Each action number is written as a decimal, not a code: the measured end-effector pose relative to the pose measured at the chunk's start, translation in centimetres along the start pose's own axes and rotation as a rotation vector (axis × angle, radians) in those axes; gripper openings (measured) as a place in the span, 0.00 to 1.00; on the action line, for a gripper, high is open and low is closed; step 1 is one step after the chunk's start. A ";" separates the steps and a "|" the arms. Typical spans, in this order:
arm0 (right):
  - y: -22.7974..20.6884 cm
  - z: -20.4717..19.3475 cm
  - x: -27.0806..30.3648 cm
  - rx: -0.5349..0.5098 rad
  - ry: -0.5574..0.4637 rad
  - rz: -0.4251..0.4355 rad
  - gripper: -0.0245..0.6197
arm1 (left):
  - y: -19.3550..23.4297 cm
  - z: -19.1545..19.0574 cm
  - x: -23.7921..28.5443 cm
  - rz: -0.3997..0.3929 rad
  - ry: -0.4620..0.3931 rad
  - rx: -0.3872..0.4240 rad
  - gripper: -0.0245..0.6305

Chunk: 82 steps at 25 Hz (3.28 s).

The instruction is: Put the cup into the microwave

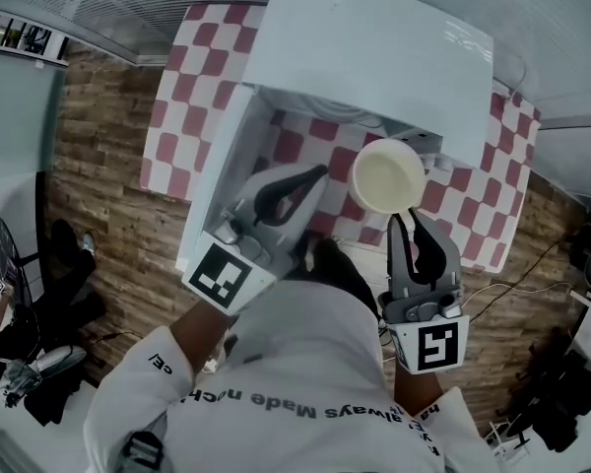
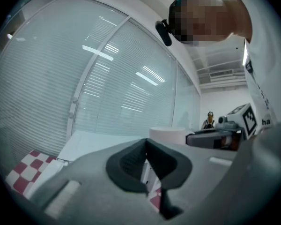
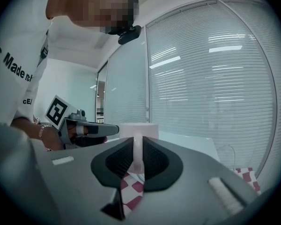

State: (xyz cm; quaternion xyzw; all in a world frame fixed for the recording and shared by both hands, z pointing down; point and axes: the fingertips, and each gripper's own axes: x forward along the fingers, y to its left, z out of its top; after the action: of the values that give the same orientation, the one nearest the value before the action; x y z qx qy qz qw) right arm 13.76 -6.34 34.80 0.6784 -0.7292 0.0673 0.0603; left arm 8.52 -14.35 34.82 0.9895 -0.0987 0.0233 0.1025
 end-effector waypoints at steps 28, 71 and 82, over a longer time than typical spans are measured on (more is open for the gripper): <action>-1.4 -11.9 7.0 0.024 0.047 0.006 0.10 | 5.9 -12.2 3.2 0.061 0.078 -0.066 0.04; -10.0 -21.1 21.5 0.006 0.000 -0.123 0.10 | 18.2 -20.8 13.0 0.176 0.078 0.022 0.04; -11.0 -21.7 24.0 -0.006 -0.014 -0.116 0.10 | 19.6 -21.3 15.6 0.187 0.065 0.054 0.04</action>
State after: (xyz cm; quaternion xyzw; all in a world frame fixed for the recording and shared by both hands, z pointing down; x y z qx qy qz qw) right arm 22.94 -26.72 60.66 0.7196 -0.6894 0.0568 0.0611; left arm 19.30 -31.74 60.60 0.9772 -0.1865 0.0677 0.0762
